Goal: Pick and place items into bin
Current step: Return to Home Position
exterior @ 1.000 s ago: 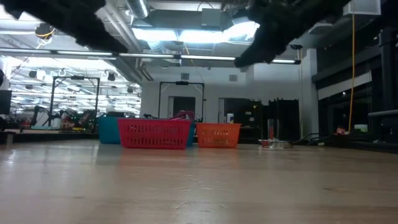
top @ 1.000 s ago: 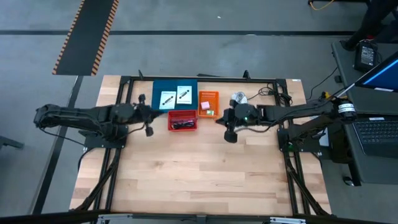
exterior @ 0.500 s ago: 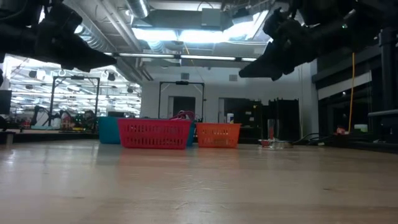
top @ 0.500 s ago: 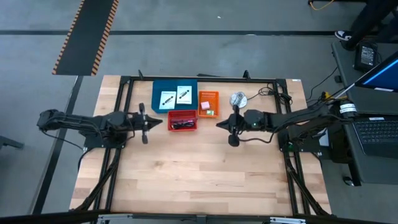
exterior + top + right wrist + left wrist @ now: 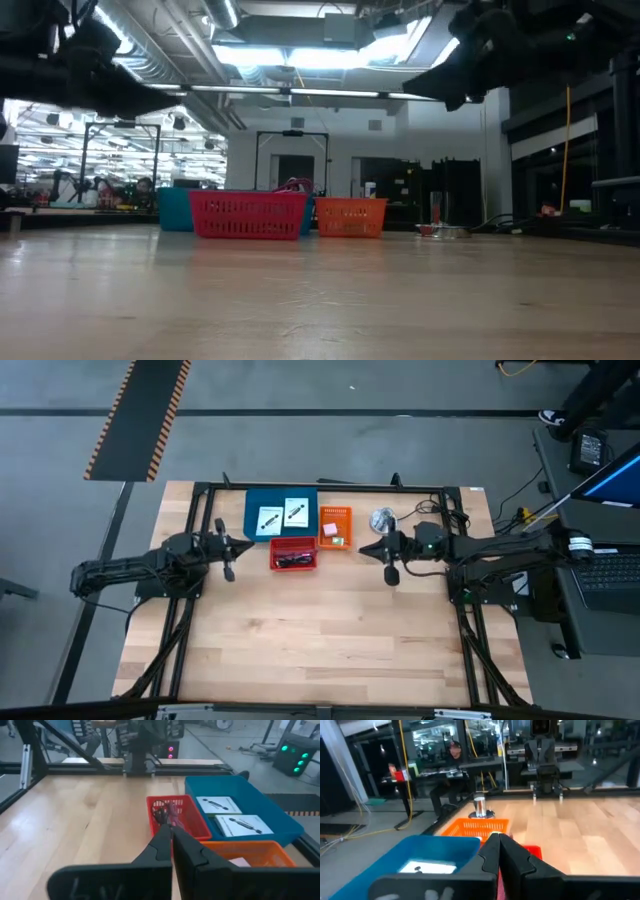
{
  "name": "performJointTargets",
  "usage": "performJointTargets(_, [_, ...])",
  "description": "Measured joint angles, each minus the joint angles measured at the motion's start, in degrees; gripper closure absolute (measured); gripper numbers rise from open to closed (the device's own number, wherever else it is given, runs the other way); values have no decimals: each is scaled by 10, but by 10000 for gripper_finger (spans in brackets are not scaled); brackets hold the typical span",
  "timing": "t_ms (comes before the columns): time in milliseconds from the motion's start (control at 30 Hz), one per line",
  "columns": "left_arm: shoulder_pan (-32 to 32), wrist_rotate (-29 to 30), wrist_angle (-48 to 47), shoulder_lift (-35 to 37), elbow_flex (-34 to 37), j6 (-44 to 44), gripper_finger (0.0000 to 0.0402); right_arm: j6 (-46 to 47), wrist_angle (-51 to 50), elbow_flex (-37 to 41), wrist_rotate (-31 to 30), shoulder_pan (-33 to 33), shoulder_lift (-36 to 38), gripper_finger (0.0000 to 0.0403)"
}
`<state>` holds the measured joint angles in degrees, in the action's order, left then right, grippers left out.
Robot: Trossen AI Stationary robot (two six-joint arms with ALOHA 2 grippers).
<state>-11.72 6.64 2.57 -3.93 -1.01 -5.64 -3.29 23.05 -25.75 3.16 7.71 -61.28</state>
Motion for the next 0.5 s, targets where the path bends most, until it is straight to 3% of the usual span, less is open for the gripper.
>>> performJointTargets(300, [-40, -23, 18, 15, 5, -8, 400, -14, 84, 78, 1, 15, 73, 403])
performJointTargets(500, [-42, 13, 19, 14, 5, 5, 399, 7, 179, 158, 11, 41, 113, 403])
